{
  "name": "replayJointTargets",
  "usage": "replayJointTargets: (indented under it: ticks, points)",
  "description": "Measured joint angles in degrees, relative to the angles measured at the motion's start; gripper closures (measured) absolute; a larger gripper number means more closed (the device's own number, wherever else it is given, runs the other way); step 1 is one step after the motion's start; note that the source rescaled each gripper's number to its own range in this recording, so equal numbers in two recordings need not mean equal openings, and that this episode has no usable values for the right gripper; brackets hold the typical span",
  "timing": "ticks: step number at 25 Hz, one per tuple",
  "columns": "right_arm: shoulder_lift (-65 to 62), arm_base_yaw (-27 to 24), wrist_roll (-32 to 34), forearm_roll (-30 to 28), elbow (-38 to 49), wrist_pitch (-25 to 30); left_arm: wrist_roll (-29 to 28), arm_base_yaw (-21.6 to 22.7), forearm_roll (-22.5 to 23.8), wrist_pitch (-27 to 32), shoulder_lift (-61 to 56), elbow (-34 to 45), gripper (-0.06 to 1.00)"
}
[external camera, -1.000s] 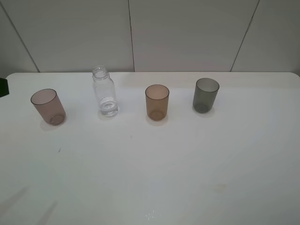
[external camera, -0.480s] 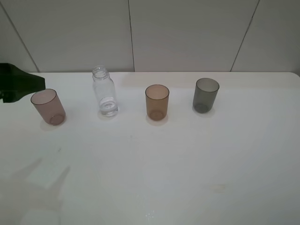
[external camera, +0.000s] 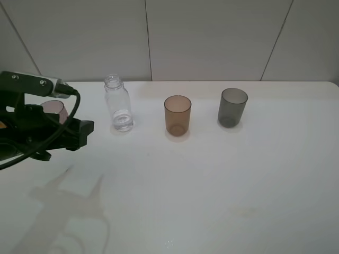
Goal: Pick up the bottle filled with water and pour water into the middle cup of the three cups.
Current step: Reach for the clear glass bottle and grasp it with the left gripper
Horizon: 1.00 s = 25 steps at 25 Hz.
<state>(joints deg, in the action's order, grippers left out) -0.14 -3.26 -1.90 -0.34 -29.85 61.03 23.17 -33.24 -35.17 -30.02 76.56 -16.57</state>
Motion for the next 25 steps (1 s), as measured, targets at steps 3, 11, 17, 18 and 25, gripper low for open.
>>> replayJointTargets:
  ticks: [3,11,17,18,25]
  points:
    - [0.00,0.00,0.00,0.00,0.00,0.00,-4.45,-2.34,3.14,-9.37,7.54,0.14,0.17]
    - [0.00,0.00,0.00,0.00,0.00,0.00,-19.04,-3.09,14.48,-27.04,20.99,0.20,0.17]
    - [0.00,0.00,0.00,0.00,0.00,0.00,-20.03,-3.09,10.71,-38.28,28.05,0.26,0.17]
    - [0.00,0.00,0.00,0.00,0.00,0.00,-20.14,-3.09,11.70,-38.49,29.14,0.26,0.17]
    - [0.00,0.00,0.00,0.00,0.00,0.00,-20.18,-3.09,13.99,-38.77,32.80,0.26,0.17]
